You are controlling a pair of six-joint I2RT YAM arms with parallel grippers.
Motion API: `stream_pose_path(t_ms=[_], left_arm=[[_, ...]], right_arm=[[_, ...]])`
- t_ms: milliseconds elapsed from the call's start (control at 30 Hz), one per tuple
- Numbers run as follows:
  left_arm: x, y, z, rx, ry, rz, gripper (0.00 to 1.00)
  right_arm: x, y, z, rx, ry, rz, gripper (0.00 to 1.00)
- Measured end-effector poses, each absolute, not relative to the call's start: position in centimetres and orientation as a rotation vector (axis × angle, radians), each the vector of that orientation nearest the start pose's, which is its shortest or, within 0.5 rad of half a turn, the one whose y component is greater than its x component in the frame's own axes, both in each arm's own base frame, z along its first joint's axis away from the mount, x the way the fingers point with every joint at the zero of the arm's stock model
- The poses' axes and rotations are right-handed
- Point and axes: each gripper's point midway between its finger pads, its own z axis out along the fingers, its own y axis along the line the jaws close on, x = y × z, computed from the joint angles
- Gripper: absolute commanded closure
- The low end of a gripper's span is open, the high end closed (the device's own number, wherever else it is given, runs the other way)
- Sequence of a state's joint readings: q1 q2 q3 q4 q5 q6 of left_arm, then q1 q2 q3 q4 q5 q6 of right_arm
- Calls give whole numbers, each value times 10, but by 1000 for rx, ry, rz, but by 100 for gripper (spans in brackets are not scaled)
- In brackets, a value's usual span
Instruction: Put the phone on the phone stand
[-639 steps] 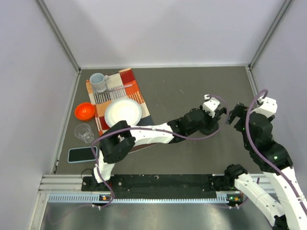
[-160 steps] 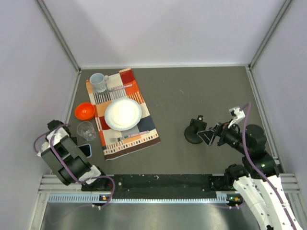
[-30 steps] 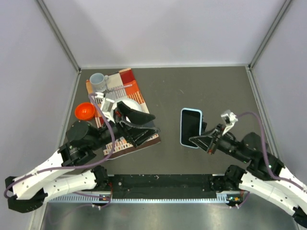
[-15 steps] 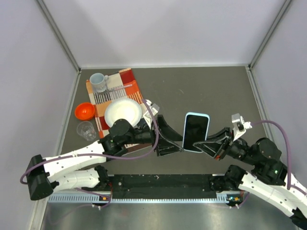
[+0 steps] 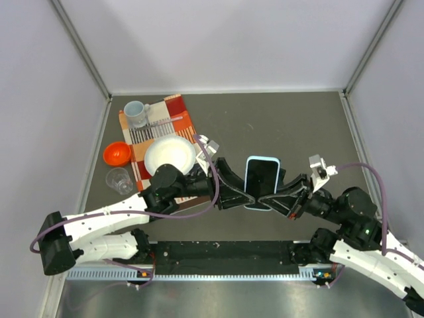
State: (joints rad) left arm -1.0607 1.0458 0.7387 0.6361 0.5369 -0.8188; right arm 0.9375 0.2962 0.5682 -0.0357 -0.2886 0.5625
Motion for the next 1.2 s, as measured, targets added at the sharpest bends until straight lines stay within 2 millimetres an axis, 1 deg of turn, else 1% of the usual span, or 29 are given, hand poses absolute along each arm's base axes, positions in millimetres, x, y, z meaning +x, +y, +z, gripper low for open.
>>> stream_pose_path(t_ms=[67,233,267,300,333,400,500,533,633,667,767,867,967,1067,1133,1200], left_arm=[[70,-359,365,728,1388,-1878,65],[74,-359,365,724,1384,-1859,86],[75,-359,365,725,1380,-1850,89],[76,-359,365,730,1376,-1836,99],[78,-359,365,734,1372,-1824,100],[79,-359,366,739,1370,-1805,100],[78,-360,360,756,1405,-1792,100],[77,-360,356,764,1416,-1783,100],[78,-358,344,797,1457,-1720,100],[79,-356,339,812,1467,-1690,100],[79,-347,330,863,1478,-1607,100],[77,-339,322,920,1477,-1540,100],[75,-331,313,979,1478,-1479,100],[74,-326,306,1015,1481,-1439,100],[73,-322,305,1036,1475,-1420,100],[70,-319,304,1058,1466,-1412,100]], right_arm=[[74,225,337,-550,1392,1447,100],[71,228,343,-570,1361,1472,100],[71,229,343,-568,1363,1475,98],[71,229,343,-563,1367,1479,93],[72,230,343,-557,1372,1482,79],[73,230,343,-555,1372,1480,66],[75,235,338,-583,1393,1464,40],[77,236,332,-588,1422,1452,25],[82,234,315,-605,1540,1375,10],[83,231,311,-608,1575,1350,8],[82,219,311,-617,1638,1275,2],[78,207,321,-642,1672,1224,2],[72,204,333,-708,1692,1202,1],[72,206,341,-750,1720,1178,1],[72,211,343,-794,1740,1170,7],[74,217,340,-844,1766,1157,12]])
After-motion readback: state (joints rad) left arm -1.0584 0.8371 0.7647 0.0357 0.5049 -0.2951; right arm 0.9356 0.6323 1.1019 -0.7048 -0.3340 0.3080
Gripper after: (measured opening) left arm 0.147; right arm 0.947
